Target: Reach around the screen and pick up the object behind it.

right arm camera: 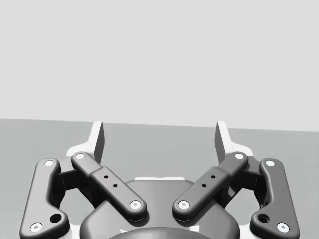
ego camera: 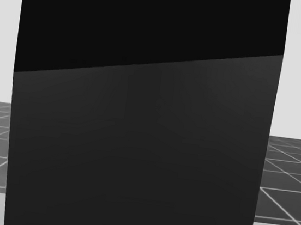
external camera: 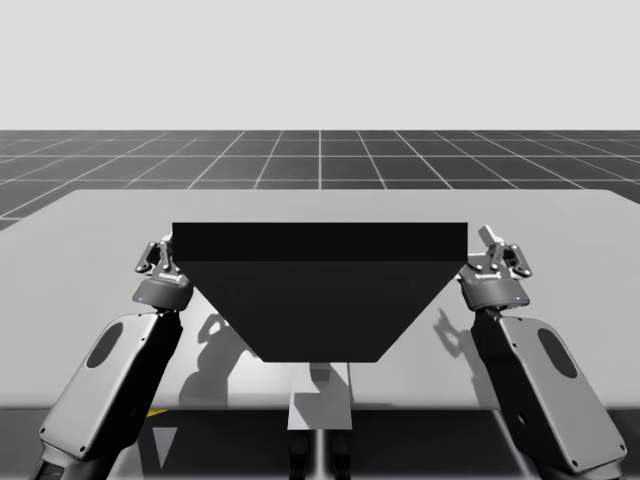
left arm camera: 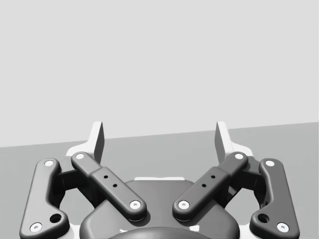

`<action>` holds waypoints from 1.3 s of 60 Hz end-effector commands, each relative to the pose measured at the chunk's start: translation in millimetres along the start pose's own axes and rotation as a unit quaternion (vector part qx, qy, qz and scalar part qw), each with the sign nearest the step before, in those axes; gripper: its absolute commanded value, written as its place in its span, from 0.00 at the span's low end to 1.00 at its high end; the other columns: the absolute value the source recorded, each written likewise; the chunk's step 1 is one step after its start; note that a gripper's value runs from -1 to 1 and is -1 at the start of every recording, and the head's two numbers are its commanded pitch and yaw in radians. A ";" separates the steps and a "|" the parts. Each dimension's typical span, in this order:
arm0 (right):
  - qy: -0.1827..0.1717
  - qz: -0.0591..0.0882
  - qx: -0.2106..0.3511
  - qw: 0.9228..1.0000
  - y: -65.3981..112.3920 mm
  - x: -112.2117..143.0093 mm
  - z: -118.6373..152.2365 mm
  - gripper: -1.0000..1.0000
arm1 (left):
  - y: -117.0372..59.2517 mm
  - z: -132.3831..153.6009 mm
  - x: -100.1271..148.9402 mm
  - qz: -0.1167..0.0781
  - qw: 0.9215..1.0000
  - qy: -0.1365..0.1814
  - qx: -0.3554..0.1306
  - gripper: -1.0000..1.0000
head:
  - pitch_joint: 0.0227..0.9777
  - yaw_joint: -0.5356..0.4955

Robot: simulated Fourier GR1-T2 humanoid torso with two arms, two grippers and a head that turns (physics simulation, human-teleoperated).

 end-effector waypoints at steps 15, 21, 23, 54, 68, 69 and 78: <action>0.004 0.018 0.068 0.997 5.7 4.9 10.7 0.00 | -10.0 9.9 5.3 0.002 0.999 0.019 -0.037 0.00 | 0.10 0.50; -0.005 0.016 0.112 0.994 7.4 9.2 19.2 0.00 | -10.8 20.7 9.9 0.010 0.997 0.036 -0.071 0.00 | 0.10 0.50; -0.003 0.018 0.128 0.992 7.5 10.5 22.3 0.00 | -9.4 24.1 11.8 0.013 0.996 0.042 -0.080 0.00 | 0.10 0.50; 0.007 -0.010 0.300 0.954 -25.3 10.6 84.5 0.00 | 11.4 71.5 38.1 0.022 0.957 0.116 -0.263 0.00 | 0.12 0.49; 0.011 0.000 0.333 0.943 -37.0 -0.9 107.7 0.00 | 19.3 84.5 34.2 0.005 0.937 0.140 -0.321 0.00 | 0.13 0.48; 0.014 0.002 0.335 0.942 -37.2 -2.7 109.6 0.00 | 19.6 85.9 32.8 0.000 0.934 0.144 -0.327 0.00 | 0.13 0.48; 0.035 -0.010 0.338 0.940 -35.2 -14.5 106.9 0.00 | 18.3 88.0 29.0 -0.007 0.931 0.152 -0.333 0.00 | 0.13 0.47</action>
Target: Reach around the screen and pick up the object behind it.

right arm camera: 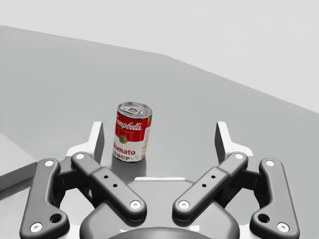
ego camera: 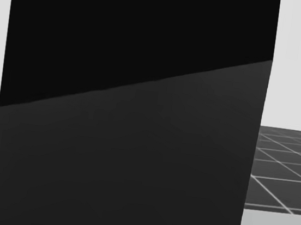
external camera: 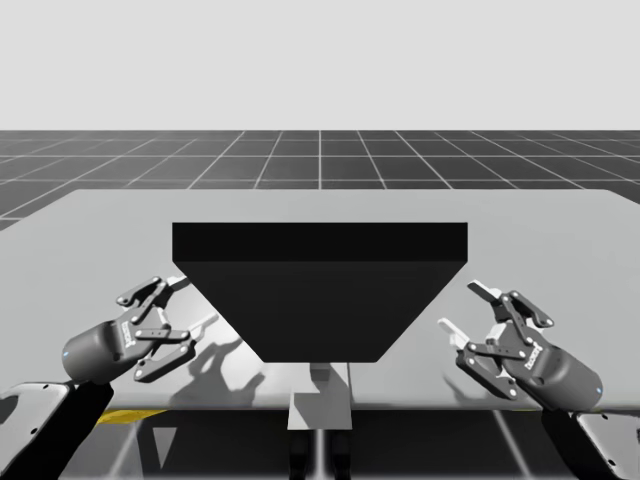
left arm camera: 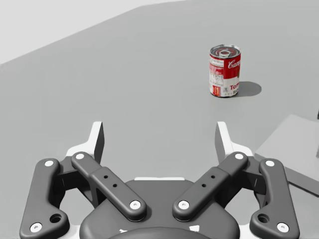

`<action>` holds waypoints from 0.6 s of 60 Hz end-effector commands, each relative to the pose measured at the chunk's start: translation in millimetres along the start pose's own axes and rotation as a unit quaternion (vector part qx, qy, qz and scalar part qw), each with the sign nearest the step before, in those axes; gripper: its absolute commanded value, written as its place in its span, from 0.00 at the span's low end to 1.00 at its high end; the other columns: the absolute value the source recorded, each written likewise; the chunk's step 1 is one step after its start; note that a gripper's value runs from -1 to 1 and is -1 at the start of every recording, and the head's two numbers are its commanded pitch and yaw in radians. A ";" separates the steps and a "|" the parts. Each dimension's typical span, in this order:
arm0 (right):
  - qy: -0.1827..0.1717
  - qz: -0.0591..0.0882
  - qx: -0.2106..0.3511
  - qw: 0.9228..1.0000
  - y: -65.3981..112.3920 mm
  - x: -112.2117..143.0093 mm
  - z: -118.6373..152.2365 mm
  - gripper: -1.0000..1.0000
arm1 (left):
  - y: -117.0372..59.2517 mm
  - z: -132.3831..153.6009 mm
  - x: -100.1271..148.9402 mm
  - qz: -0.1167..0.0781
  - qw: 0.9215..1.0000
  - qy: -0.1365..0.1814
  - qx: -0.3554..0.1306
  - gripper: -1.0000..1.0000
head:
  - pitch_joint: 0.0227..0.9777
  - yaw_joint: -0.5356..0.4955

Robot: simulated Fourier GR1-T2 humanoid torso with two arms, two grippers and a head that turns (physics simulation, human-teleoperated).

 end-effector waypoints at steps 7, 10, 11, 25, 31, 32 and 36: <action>0.015 -0.018 0.018 1.000 -1.6 -24.7 -10.3 0.00 | -7.7 1.6 -6.9 -0.010 1.000 0.015 -0.021 0.00 | 0.14 0.47; 0.020 -0.023 0.018 0.999 -5.0 -28.8 -15.7 0.00 | -8.0 1.2 -6.8 -0.010 1.000 0.015 -0.022 0.00 | 0.14 0.47; 0.022 -0.024 0.017 0.999 -5.9 -29.8 -17.0 0.00 | -8.1 1.1 -6.7 -0.010 1.000 0.015 -0.022 0.00 | 0.14 0.47; 0.034 -0.034 0.042 0.998 -15.7 -45.7 -50.0 0.00 | -10.9 -0.8 -7.6 -0.014 0.999 0.017 -0.029 0.00 | 0.15 0.46; 0.041 -0.033 0.061 0.997 -12.7 -51.1 -65.6 0.00 | -10.8 -0.8 -8.3 -0.014 0.999 0.017 -0.030 0.00 | 0.15 0.46; 0.041 -0.032 0.062 0.997 -12.6 -51.6 -67.5 0.00 | -10.8 -0.8 -8.3 -0.014 0.999 0.017 -0.030 0.00 | 0.15 0.46; 0.044 -0.036 0.071 0.996 -12.0 -54.9 -78.5 0.00 | -11.0 -0.7 -8.2 -0.014 0.999 0.017 -0.032 0.00 | 0.15 0.46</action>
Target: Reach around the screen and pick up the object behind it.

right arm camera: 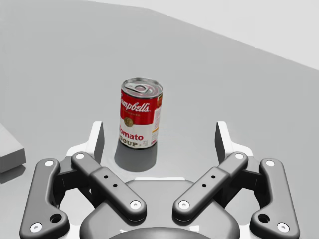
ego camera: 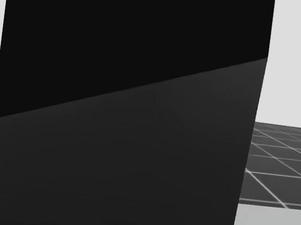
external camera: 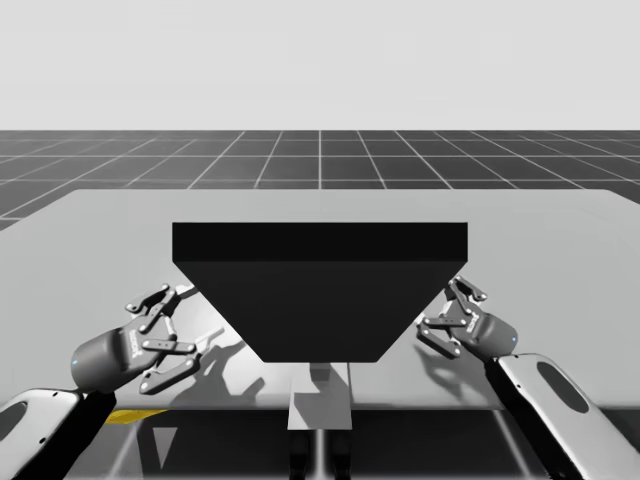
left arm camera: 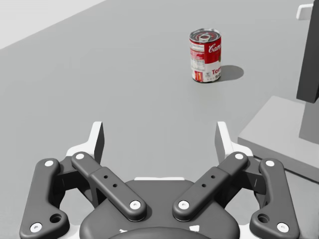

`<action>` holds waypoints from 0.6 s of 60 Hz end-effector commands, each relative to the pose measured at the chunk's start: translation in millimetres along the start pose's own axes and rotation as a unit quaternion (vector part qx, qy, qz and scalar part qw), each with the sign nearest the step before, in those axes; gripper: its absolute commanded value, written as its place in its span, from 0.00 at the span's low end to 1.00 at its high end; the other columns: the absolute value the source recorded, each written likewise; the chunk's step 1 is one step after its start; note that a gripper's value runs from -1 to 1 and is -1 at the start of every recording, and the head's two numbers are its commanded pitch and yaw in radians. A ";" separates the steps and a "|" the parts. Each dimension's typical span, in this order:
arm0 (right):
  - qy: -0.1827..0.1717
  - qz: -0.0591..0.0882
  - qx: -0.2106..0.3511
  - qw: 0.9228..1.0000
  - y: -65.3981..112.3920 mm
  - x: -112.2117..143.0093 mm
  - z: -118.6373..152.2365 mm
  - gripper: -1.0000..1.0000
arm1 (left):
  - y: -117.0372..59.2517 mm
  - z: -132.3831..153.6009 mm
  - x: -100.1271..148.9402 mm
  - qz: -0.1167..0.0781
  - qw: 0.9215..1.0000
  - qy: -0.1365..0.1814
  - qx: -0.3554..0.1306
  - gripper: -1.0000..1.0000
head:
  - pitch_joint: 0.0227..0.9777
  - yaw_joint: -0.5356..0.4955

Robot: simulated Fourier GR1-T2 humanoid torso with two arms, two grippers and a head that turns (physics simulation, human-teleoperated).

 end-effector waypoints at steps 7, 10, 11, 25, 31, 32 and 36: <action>0.015 -0.018 0.031 0.999 -4.0 -11.8 -42.5 0.00 | -1.5 0.1 -0.8 -0.002 1.000 0.001 -0.006 0.00 | 0.15 0.46; 0.016 -0.022 0.034 0.999 -5.2 -12.9 -46.8 0.00 | -1.6 0.0 -1.3 -0.003 1.000 0.001 -0.006 0.00 | 0.15 0.47; 0.018 -0.027 0.035 0.999 -6.3 -14.8 -51.3 0.00 | -1.4 0.0 -1.6 -0.003 1.000 0.002 -0.007 0.00 | 0.16 0.47; 0.027 -0.052 0.043 0.997 -12.2 -24.0 -76.4 0.00 | -2.3 0.4 -2.9 -0.006 1.000 0.002 -0.009 0.00 | 0.16 0.46; 0.037 -0.055 0.051 0.996 -12.5 -28.4 -90.9 0.00 | -2.9 0.0 -3.1 -0.009 1.000 0.001 -0.010 0.00 | 0.16 0.46; 0.039 -0.055 0.052 0.996 -12.4 -28.9 -92.5 0.00 | -3.0 0.0 -3.0 -0.010 1.000 0.001 -0.010 0.00 | 0.16 0.46; 0.043 -0.054 0.058 0.996 -12.3 -31.7 -102.7 0.00 | -3.6 -0.3 -2.6 -0.011 1.000 0.001 -0.011 0.00 | 0.16 0.46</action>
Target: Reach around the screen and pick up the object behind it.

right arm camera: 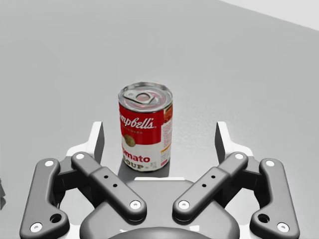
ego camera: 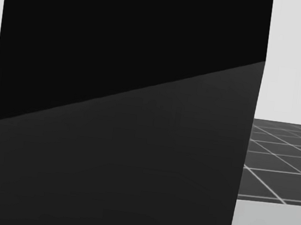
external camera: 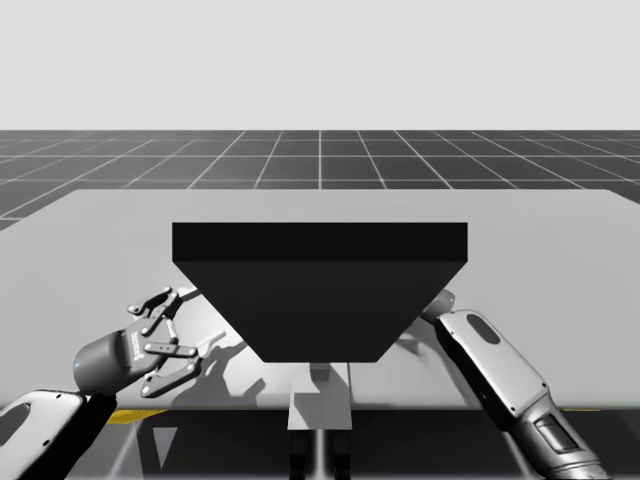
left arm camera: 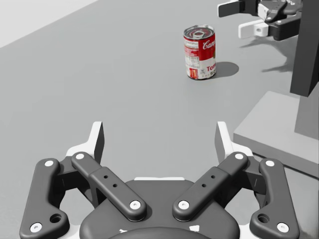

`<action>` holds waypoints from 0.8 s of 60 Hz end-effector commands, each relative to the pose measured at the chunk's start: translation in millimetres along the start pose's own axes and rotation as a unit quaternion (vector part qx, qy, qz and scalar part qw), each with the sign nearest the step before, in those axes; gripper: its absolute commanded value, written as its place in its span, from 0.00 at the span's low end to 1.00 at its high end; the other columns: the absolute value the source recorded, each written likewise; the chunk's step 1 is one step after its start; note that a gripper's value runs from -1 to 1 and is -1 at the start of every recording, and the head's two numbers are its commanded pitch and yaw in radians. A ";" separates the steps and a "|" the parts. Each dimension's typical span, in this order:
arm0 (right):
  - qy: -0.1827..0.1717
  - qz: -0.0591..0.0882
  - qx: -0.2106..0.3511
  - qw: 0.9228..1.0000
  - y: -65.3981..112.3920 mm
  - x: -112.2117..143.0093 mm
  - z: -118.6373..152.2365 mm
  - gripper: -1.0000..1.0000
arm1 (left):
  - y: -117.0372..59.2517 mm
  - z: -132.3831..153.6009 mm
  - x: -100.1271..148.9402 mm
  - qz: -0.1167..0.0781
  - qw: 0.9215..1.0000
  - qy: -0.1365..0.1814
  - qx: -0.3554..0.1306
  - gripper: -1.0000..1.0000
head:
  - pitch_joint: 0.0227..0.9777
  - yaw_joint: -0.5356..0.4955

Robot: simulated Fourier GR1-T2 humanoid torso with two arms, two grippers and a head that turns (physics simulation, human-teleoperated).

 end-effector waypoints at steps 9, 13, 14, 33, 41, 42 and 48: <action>0.022 -0.008 0.025 0.999 -3.8 -11.8 -43.8 0.00 | -2.3 -0.3 0.2 -0.009 1.000 0.000 -0.003 0.00 | 0.17 0.46; 0.025 -0.008 0.030 0.999 -2.7 -13.5 -54.1 0.00 | -2.6 0.5 0.1 -0.010 1.000 0.000 -0.004 0.00 | 0.17 0.47; 0.026 -0.007 0.030 0.999 -2.5 -13.8 -55.5 0.00 | -2.6 0.7 0.0 -0.010 1.000 0.000 -0.004 0.00 | 0.17 0.47; 0.040 0.000 0.021 0.999 5.2 -26.1 -80.7 0.89 | -4.1 3.4 -1.9 -0.016 1.000 0.001 -0.003 0.00 | 0.17 0.48; 0.050 -0.009 0.009 0.999 -2.1 -28.5 -74.3 1.00 | -4.5 4.2 -1.8 -0.017 1.000 0.000 -0.002 0.00 | 0.17 0.48; 0.050 -0.008 0.007 0.999 -2.8 -28.5 -73.4 1.00 | -4.5 4.2 -1.7 -0.017 1.000 0.000 -0.002 0.00 | 0.17 0.48; 0.042 -0.005 -0.004 0.999 -9.5 -24.0 -61.0 1.00 | -4.6 3.4 -0.6 -0.018 1.000 -0.001 -0.001 0.00 | 0.17 0.48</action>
